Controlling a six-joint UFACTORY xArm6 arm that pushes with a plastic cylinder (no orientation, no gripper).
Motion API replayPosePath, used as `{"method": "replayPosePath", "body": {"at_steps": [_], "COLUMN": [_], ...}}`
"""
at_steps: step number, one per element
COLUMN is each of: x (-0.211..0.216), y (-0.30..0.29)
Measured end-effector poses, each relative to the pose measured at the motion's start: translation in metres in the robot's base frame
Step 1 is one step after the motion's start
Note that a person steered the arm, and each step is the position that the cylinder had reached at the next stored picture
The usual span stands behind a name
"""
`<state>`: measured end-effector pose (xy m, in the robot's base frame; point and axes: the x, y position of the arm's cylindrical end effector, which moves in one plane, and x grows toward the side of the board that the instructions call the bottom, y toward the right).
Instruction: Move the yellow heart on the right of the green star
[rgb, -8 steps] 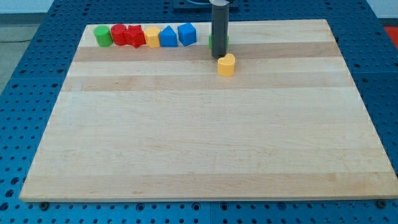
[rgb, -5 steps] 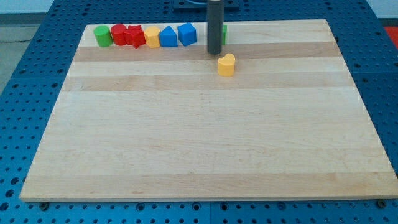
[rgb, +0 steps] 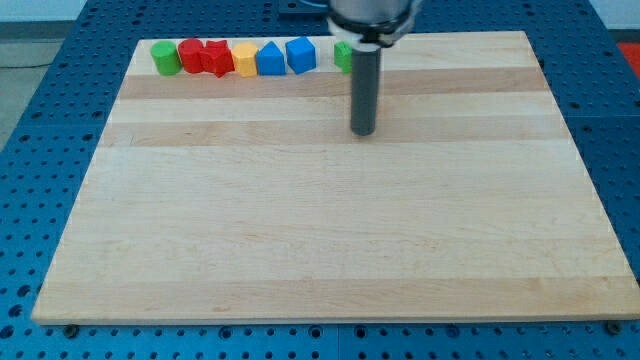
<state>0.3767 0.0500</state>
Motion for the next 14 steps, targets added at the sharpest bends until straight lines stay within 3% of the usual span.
{"method": "replayPosePath", "body": {"at_steps": [2,4,6,8,9,12,14], "x": [-0.024,-0.021,-0.029,-0.003,-0.019,-0.058,-0.047], "y": [0.004,-0.056,0.003,-0.063,-0.062,0.020,0.020]}}
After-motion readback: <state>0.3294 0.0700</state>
